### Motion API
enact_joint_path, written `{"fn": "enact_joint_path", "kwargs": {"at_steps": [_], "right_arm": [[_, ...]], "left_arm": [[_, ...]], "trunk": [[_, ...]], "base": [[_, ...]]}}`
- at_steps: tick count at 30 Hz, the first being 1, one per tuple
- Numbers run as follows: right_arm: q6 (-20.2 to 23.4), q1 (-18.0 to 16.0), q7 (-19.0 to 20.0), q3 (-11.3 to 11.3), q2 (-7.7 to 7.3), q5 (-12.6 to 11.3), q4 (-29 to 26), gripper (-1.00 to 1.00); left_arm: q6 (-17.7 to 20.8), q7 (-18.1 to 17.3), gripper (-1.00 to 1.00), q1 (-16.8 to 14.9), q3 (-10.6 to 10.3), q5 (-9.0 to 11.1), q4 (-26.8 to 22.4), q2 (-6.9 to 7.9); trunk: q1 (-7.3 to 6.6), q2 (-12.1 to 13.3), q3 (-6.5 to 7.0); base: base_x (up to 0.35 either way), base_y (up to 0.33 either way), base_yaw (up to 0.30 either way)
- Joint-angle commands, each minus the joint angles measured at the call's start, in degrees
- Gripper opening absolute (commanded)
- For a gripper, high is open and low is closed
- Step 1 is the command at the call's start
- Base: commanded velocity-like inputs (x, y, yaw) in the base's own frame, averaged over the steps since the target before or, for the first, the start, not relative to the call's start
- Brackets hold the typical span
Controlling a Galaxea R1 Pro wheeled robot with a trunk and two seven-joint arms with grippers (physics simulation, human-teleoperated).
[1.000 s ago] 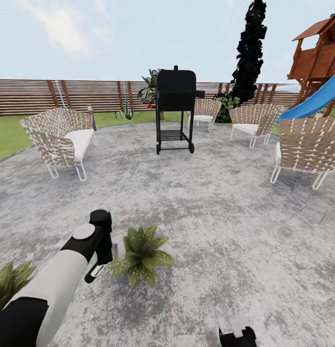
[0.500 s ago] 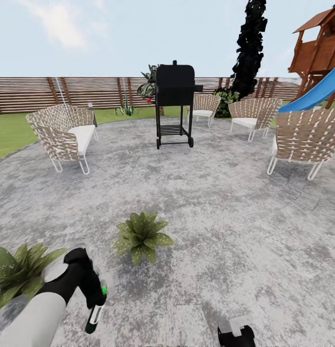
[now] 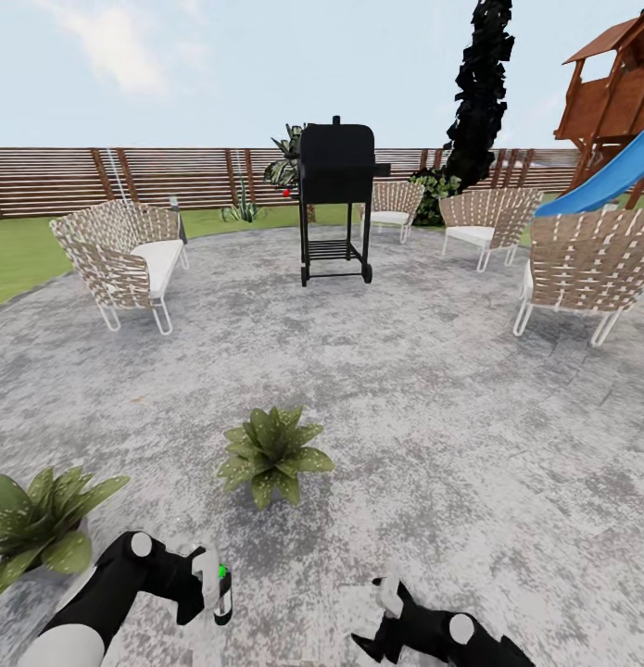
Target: Pick up the pesticide atomizer in the garden and spray insectifuge to fully cover both potted plants in the garden.
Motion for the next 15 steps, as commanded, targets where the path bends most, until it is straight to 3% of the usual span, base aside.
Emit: {"fn": "enact_joint_path", "kwargs": {"at_steps": [1, 4, 8, 10, 11, 15], "right_arm": [[-0.3, -0.1, 2.7, -0.1, -0.02, 0.6, -0.9, 1.00], [-0.2, -0.2, 7.4, -0.1, -0.02, 0.7, -4.5, 1.00], [-0.2, -0.2, 7.7, -0.1, 0.05, 0.7, -5.7, 1.00], [-0.1, -0.2, 7.8, -0.1, 0.13, 0.7, -6.2, 1.00], [-0.2, -0.2, 7.9, 0.0, 0.14, 0.7, -6.3, -1.00], [-0.3, -0.2, 7.9, 0.0, 0.45, 0.8, -8.0, -1.00]], "left_arm": [[-1.0, -0.1, -1.00, 0.2, 0.2, -0.3, 0.3, -0.06], [-1.5, 0.0, -1.00, 0.6, 0.3, -0.1, 2.0, -0.44], [-1.6, 2.7, -1.00, 0.6, 0.2, 3.4, 4.2, -0.75], [-1.6, 3.7, -1.00, 0.6, 0.2, 4.2, 6.0, -0.84], [-1.6, 3.9, -1.00, 0.6, 0.2, 4.4, 6.3, -0.85], [-1.6, 4.3, -1.00, 0.6, 0.4, 4.5, 6.7, -0.93]], "trunk": [[-0.01, 0.0, -0.05], [-0.01, 0.0, -0.05], [-0.01, 0.0, -0.05], [-0.01, 0.0, -0.05], [-0.01, 0.0, -0.05], [-0.01, 0.0, -0.05]], "base": [[0.000, 0.000, 0.000], [0.000, 0.000, 0.000], [0.000, 0.000, 0.000], [0.000, 0.000, 0.000], [0.000, 0.000, 0.000], [0.000, 0.000, 0.000]]}}
